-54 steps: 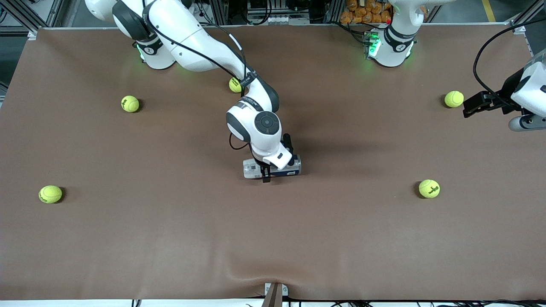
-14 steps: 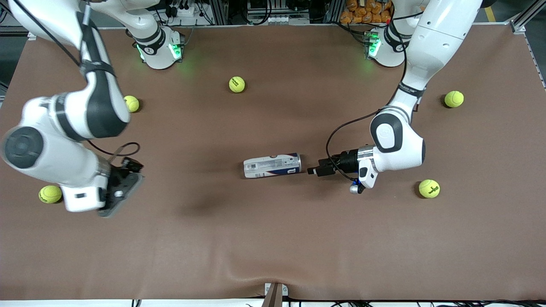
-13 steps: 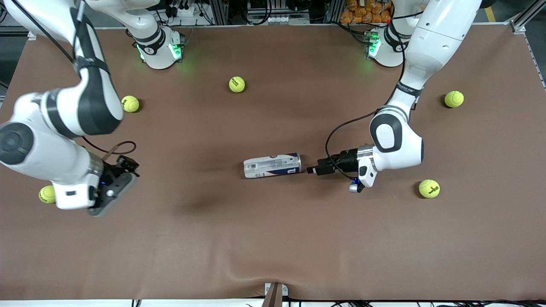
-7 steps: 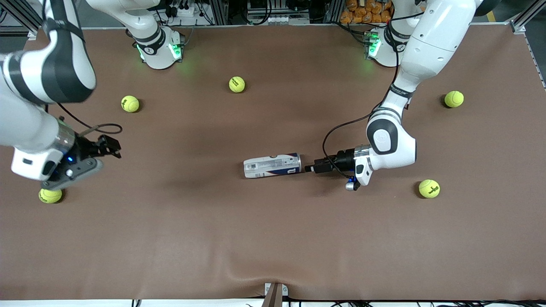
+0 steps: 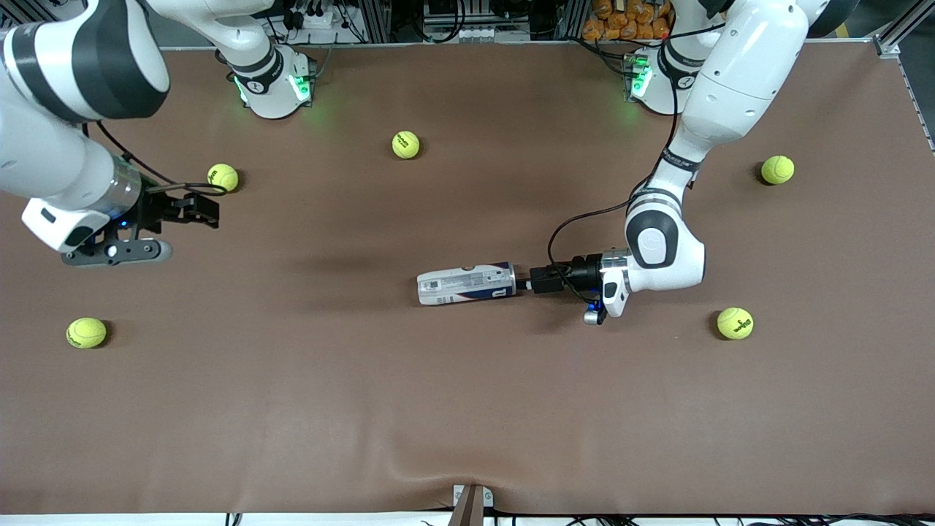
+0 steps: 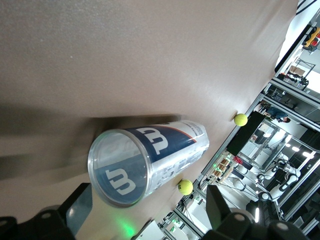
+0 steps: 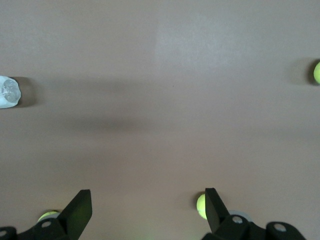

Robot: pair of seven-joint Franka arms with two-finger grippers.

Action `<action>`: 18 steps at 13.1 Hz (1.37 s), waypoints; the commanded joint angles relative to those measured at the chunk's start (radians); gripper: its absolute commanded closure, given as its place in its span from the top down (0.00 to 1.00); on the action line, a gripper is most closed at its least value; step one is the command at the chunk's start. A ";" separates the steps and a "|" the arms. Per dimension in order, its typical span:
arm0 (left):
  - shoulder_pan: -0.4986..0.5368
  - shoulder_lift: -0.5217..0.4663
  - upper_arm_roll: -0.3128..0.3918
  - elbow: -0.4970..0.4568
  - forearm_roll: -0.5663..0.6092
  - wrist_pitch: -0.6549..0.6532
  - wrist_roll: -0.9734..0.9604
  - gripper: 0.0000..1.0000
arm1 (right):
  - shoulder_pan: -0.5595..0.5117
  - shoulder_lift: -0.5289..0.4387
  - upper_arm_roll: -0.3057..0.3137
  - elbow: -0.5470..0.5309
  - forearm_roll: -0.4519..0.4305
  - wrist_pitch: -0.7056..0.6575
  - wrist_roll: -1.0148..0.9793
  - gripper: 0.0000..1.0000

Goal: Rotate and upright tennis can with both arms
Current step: 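Grasp the can's closed end with the left gripper while the right retracts, then lift the can's end with the left gripper, tilting it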

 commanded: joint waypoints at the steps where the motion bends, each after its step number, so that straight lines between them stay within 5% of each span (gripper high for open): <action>1: 0.007 0.022 -0.007 0.020 -0.029 -0.016 0.032 1.00 | -0.002 -0.026 -0.004 -0.007 -0.009 -0.015 0.004 1.00; 4: -0.002 0.034 -0.007 0.032 -0.081 -0.016 0.035 0.95 | 0.002 -0.026 -0.001 0.076 -0.109 -0.119 -0.101 1.00; 11: -0.003 0.094 -0.008 0.048 -0.199 -0.091 0.164 0.89 | -0.070 -0.103 -0.028 0.182 -0.082 -0.282 -0.117 1.00; 18: -0.002 0.123 -0.008 0.083 -0.231 -0.129 0.169 0.59 | -0.074 -0.156 -0.030 0.138 -0.011 -0.190 0.036 1.00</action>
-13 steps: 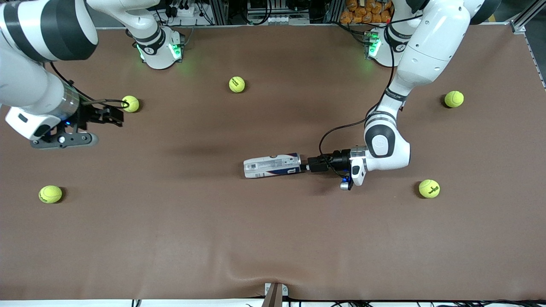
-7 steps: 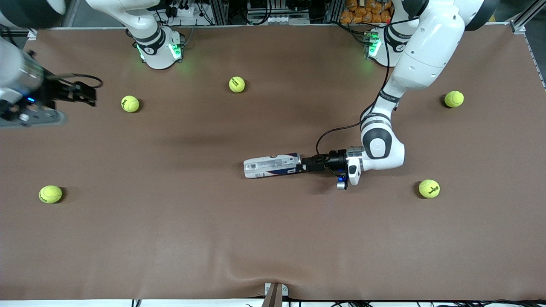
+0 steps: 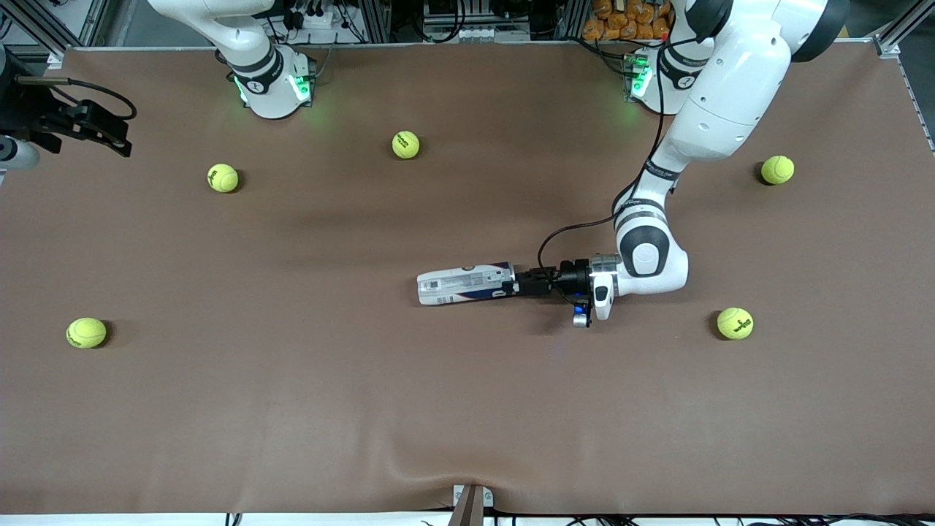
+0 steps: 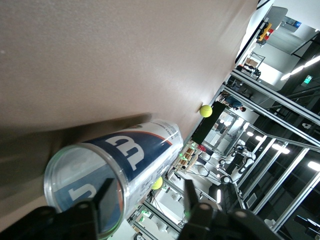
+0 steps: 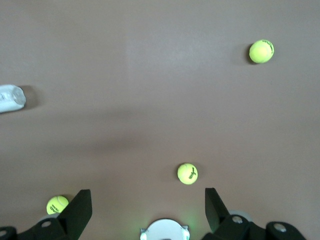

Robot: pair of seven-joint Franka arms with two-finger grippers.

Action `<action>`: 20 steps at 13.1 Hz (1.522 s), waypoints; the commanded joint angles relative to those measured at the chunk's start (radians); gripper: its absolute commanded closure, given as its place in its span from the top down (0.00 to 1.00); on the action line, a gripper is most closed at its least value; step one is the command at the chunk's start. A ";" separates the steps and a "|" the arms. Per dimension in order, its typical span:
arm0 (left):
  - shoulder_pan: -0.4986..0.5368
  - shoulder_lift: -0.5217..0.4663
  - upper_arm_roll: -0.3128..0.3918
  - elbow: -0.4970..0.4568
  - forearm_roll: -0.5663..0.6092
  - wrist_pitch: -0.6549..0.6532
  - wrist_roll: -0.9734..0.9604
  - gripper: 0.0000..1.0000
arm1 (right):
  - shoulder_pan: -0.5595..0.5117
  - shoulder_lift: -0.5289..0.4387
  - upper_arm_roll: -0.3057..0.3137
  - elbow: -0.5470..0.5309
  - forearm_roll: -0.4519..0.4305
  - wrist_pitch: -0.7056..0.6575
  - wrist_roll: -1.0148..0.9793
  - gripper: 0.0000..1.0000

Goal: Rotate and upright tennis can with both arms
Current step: 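Lift the can's end with the left gripper, tilting it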

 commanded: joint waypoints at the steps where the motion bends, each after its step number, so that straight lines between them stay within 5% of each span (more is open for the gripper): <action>1: 0.002 0.024 0.001 0.023 -0.033 -0.023 0.021 0.55 | -0.037 -0.027 -0.004 -0.054 0.022 0.056 -0.026 1.00; 6: -0.001 0.035 -0.001 0.025 -0.034 -0.023 0.021 0.32 | -0.064 -0.021 -0.005 -0.057 0.022 0.065 -0.066 1.00; 10: -0.001 0.035 -0.001 0.031 -0.036 -0.023 0.021 0.02 | -0.084 -0.023 -0.005 -0.120 0.022 0.154 -0.069 1.00; 18: -0.003 -0.034 0.002 0.092 -0.010 -0.026 -0.014 0.00 | -0.156 0.016 -0.011 -0.077 0.085 0.187 -0.118 1.00; 20: -0.006 -0.063 0.002 0.141 0.051 -0.025 -0.151 0.00 | -0.153 0.008 -0.010 -0.061 0.074 0.161 -0.117 1.00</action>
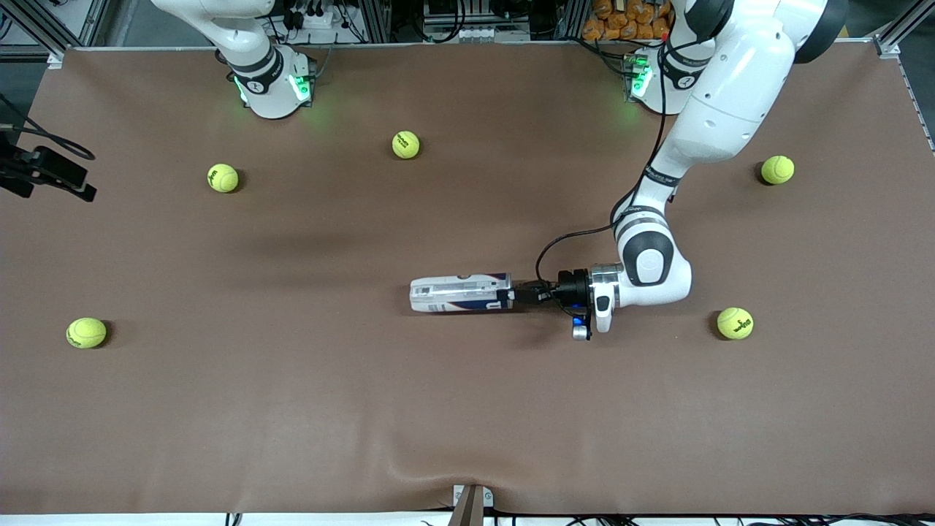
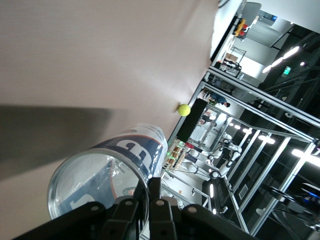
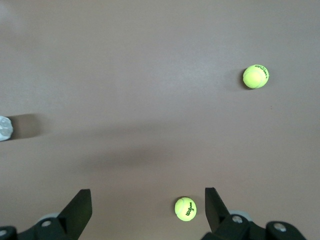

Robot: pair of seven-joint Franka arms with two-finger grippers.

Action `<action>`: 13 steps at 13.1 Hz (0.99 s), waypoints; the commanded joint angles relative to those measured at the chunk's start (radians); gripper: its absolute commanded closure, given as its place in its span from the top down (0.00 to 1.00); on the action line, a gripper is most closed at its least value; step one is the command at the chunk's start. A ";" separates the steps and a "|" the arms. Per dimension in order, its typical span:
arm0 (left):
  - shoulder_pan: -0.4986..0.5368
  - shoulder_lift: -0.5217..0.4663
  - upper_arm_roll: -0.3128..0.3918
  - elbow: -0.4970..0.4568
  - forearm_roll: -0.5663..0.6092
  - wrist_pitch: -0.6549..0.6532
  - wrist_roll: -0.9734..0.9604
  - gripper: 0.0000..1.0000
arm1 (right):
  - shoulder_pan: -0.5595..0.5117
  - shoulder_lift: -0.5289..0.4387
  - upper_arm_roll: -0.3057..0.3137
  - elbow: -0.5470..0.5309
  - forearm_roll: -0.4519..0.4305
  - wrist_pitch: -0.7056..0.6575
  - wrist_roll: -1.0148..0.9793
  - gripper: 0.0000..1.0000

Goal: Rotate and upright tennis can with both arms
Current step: 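Lift the can's end with the left gripper, tilting it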

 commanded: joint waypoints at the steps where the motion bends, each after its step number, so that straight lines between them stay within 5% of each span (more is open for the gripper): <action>1: -0.020 -0.067 0.003 0.055 0.098 -0.006 -0.221 0.00 | -0.021 -0.006 0.013 0.037 0.016 -0.051 -0.010 1.00; 8: -0.073 -0.164 0.004 0.161 0.415 0.005 -0.729 0.00 | -0.012 -0.001 0.017 0.035 0.016 -0.098 -0.010 1.00; 13: -0.129 -0.164 0.003 0.299 0.809 0.007 -1.101 0.00 | -0.012 0.001 0.017 0.035 0.018 -0.098 -0.010 1.00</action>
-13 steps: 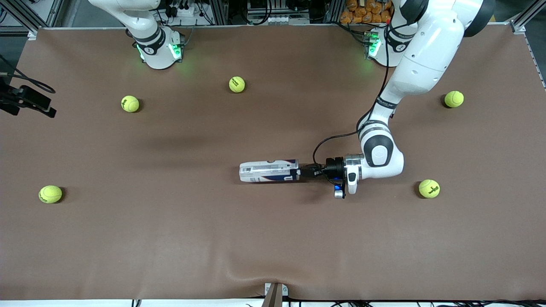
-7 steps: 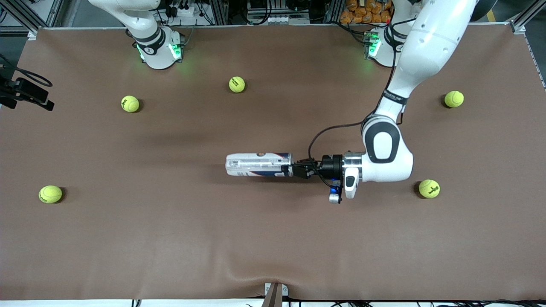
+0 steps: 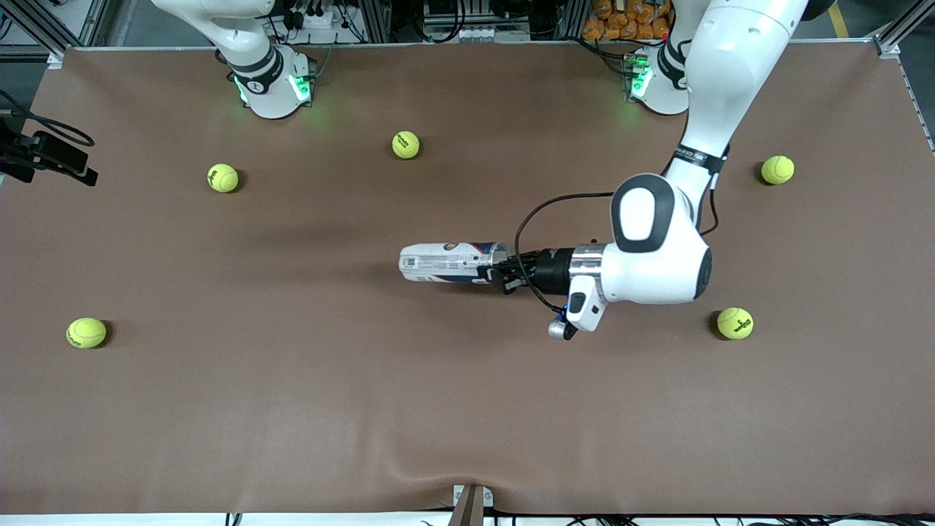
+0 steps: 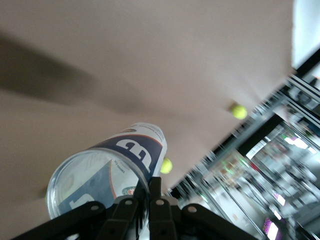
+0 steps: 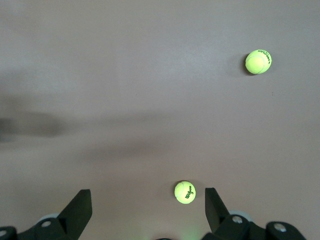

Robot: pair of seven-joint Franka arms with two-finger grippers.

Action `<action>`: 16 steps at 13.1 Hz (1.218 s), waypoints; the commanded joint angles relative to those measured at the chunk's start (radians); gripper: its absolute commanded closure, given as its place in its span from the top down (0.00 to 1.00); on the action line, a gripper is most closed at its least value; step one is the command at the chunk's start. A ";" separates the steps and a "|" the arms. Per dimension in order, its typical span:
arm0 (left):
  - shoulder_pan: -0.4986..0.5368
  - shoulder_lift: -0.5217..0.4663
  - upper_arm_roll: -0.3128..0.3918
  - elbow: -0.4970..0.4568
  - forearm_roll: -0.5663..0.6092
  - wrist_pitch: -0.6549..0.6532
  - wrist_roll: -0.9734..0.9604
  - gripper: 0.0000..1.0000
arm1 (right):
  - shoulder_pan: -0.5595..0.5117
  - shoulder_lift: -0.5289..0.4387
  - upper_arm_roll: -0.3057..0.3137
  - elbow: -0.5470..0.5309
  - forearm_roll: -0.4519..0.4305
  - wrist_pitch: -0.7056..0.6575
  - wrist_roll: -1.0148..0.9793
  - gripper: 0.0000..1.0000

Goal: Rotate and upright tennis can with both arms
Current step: 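Lift the can's end with the left gripper, tilting it, then swing the can upright with the left gripper and lower it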

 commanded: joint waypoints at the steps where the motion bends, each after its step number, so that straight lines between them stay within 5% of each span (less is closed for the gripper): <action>1: -0.059 -0.003 0.011 0.073 0.175 0.005 -0.172 0.00 | -0.012 0.001 0.006 0.009 0.017 -0.013 -0.010 1.00; 12: -0.353 0.012 0.034 0.162 0.893 -0.022 -0.677 0.00 | -0.012 0.001 0.006 0.009 0.017 -0.013 -0.010 1.00; 16: -0.453 0.035 0.073 0.171 0.976 -0.065 -0.685 0.00 | -0.012 0.001 0.006 0.009 0.017 -0.013 -0.010 1.00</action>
